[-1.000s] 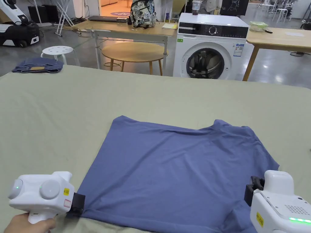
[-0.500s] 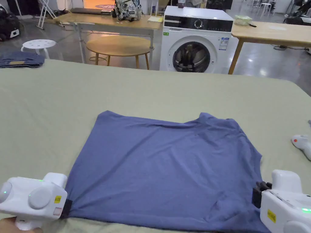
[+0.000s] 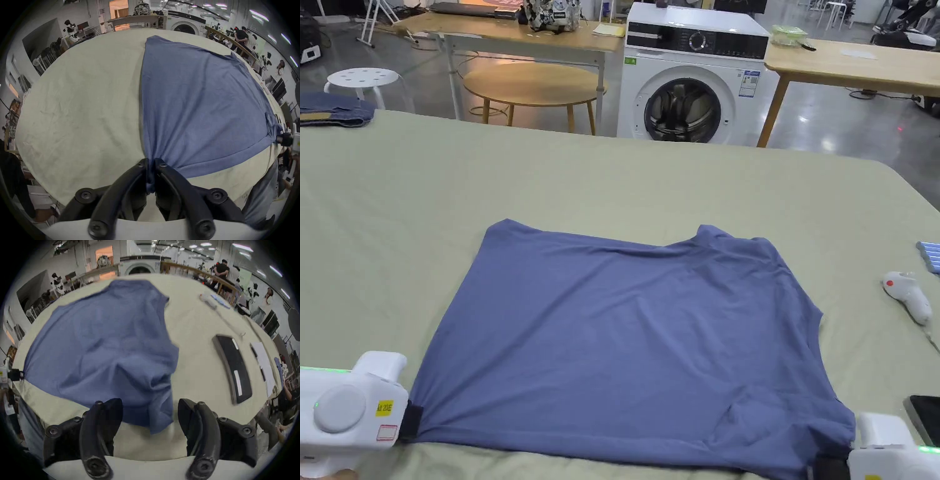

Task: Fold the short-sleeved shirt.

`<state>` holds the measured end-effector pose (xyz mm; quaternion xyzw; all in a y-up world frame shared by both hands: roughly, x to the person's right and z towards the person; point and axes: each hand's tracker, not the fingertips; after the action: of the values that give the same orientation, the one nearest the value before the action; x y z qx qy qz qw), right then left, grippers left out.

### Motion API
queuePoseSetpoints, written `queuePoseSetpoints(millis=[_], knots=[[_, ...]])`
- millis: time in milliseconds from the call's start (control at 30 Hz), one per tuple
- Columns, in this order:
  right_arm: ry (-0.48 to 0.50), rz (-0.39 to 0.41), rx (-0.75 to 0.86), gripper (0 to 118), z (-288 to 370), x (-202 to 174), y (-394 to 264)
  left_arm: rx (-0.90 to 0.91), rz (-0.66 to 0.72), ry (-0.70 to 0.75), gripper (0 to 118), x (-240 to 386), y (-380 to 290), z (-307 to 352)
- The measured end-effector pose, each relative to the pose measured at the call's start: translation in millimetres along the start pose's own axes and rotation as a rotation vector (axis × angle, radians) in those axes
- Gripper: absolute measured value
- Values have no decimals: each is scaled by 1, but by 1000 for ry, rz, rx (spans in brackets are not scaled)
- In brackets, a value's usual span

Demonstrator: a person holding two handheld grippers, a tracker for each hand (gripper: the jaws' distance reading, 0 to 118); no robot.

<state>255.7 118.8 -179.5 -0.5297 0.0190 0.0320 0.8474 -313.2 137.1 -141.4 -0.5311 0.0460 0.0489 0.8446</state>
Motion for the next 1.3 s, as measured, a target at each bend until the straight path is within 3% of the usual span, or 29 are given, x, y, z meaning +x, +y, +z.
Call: queuePoseSetpoints(millis=[33, 100, 133, 167, 200, 533, 800, 1100, 1300], knots=[[4, 5, -4, 61, -5, -3, -3, 0, 0, 0, 2, 0, -1, 0], [-22, 19, 54, 56, -4, -2, -6, 0, 1, -2, 2, 1, -1, 0], [-19, 30, 47, 41, -1, -3, -4, 1, 2, -3, 2, 1, -2, 1], [-14, 35, 52, 13, 1, -3, -3, 2, 3, -4, 2, 1, -2, 1], [37, 31, 60, 6, 1, -2, 0, 3, 3, -6, 2, 1, -2, 2], [34, 27, 174, 6, 37, -10, 17, 89, 21, -30, 2, -6, 6, 25], [47, 11, 290, 6, 67, -14, 77, 235, 63, -92, 2, -16, 61, 49], [45, -26, 339, 6, 27, -15, 162, 264, 97, -84, 2, -17, 156, 12], [34, -31, 267, 6, -23, -18, 212, 182, 115, -72, 2, -14, 203, -33]])
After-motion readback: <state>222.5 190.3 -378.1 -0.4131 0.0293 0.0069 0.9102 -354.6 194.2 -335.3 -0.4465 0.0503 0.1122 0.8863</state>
